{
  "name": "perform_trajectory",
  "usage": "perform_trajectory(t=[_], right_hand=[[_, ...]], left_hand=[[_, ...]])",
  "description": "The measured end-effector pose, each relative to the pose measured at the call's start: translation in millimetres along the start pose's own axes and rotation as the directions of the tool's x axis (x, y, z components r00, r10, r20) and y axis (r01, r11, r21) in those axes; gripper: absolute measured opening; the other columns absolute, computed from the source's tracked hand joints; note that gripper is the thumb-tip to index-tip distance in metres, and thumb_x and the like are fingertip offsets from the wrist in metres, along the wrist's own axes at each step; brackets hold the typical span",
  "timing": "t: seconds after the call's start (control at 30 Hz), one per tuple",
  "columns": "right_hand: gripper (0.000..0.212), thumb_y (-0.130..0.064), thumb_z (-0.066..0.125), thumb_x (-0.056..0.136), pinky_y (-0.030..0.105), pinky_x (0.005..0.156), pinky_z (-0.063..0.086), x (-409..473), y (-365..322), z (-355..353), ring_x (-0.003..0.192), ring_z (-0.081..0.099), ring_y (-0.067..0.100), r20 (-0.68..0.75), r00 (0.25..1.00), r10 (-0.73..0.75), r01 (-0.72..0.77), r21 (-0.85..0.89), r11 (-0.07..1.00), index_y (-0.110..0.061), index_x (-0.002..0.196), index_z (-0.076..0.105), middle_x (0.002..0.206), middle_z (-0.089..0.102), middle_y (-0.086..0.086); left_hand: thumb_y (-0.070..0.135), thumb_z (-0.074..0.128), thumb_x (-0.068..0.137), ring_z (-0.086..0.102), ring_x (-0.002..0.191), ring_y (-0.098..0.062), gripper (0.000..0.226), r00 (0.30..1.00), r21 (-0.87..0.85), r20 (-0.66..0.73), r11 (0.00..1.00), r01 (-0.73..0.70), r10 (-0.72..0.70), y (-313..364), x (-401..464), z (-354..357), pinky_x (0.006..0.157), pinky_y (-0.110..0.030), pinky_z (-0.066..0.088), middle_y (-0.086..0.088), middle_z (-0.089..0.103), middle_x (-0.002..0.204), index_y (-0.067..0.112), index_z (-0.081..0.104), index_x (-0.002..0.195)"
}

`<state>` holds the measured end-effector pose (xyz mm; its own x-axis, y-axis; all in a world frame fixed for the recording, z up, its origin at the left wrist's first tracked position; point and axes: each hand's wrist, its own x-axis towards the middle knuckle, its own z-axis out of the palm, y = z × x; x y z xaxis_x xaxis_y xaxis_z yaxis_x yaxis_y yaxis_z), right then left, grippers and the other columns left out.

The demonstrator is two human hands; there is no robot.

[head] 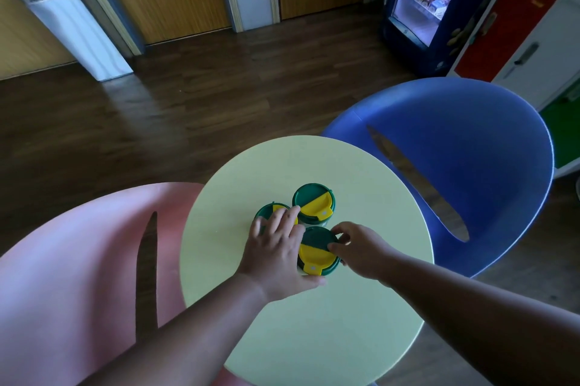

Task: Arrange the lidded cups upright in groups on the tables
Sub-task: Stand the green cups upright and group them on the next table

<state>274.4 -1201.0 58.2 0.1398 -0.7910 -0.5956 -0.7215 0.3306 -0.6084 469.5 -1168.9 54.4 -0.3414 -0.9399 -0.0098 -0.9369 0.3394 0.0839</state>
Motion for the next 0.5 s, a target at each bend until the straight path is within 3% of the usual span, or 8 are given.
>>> perform_trajectory(t=[0.1, 0.17, 0.23, 0.33, 0.4, 0.5], right_hand=[[0.036, -0.033, 0.059, 0.094, 0.029, 0.073, 0.051, -1.2, -0.7, -1.3, 0.091, 0.06, 0.017, -0.067, 0.998, -0.012, 0.01, -0.025, 1.0, -0.023, 0.128, 0.055, 0.116, 0.062, -0.005], [0.049, -0.043, 0.062, 0.091, 0.025, 0.07, 0.046, -7.5, -2.3, 0.5, 0.097, 0.057, 0.015, -0.105, 0.995, -0.001, -0.001, -0.019, 1.0, -0.023, 0.135, 0.05, 0.124, 0.056, -0.003], [0.072, -0.053, 0.068, 0.082, 0.024, 0.069, 0.044, -15.6, -6.0, 4.0, 0.101, 0.053, 0.014, -0.075, 0.997, 0.016, -0.017, -0.007, 1.0, -0.022, 0.141, 0.041, 0.131, 0.05, -0.001], [0.096, -0.062, 0.077, 0.068, 0.029, 0.082, 0.049, -23.1, -13.4, 12.3, 0.108, 0.053, 0.016, -0.048, 0.998, 0.028, -0.032, -0.09, 0.995, -0.019, 0.143, 0.034, 0.134, 0.046, 0.0], [0.094, -0.063, 0.079, 0.064, 0.029, 0.083, 0.048, -21.7, -17.8, 17.8, 0.109, 0.052, 0.017, -0.067, 0.998, 0.01, -0.019, -0.139, 0.99, -0.019, 0.136, 0.038, 0.129, 0.046, 0.0], [0.08, -0.058, 0.08, 0.062, 0.029, 0.078, 0.049, -17.0, -21.5, 21.9, 0.103, 0.051, 0.017, -0.075, 0.997, -0.011, -0.003, -0.181, 0.983, -0.021, 0.124, 0.045, 0.116, 0.048, -0.002]], left_hand=[[0.091, 0.051, 0.06, 0.047, 0.125, -0.023, 0.086, 0.997, -0.097, -0.077, 0.995, 0.009, -0.017, -4.6, 0.2, -1.3, 0.094, -0.045, 0.041, -0.001, 0.049, 0.143, 0.025, 0.062, 0.114], [0.073, 0.055, 0.075, 0.048, 0.121, -0.022, 0.069, 0.983, -0.25, -0.174, 0.968, 0.007, -0.052, -15.1, 2.6, -1.4, 0.093, -0.043, 0.044, -0.001, 0.051, 0.138, 0.021, 0.06, 0.12], [0.05, 0.058, 0.077, 0.046, 0.126, -0.022, 0.061, 0.978, -0.358, -0.197, 0.934, -0.003, -0.073, -30.6, 7.7, 0.2, 0.099, -0.045, 0.044, -0.003, 0.051, 0.139, 0.016, 0.057, 0.127], [0.038, 0.062, 0.071, 0.033, 0.142, -0.02, 0.08, 0.999, -0.329, 0.013, 0.944, -0.032, 0.038, -53.3, 19.7, -1.3, 0.113, -0.042, 0.034, 0.0, 0.038, 0.154, 0.019, 0.042, 0.146], [0.039, 0.065, 0.073, 0.025, 0.146, -0.016, 0.088, 0.984, -0.314, 0.151, 0.948, -0.043, 0.095, -62.6, 28.4, -1.8, 0.118, -0.036, 0.027, 0.005, 0.03, 0.159, 0.024, 0.031, 0.153], [0.046, 0.072, 0.075, 0.028, 0.141, -0.015, 0.091, 0.963, -0.353, 0.258, 0.935, 0.024, 0.073, -69.7, 35.7, -0.8, 0.113, -0.035, 0.034, 0.011, 0.031, 0.155, 0.033, 0.025, 0.151]])
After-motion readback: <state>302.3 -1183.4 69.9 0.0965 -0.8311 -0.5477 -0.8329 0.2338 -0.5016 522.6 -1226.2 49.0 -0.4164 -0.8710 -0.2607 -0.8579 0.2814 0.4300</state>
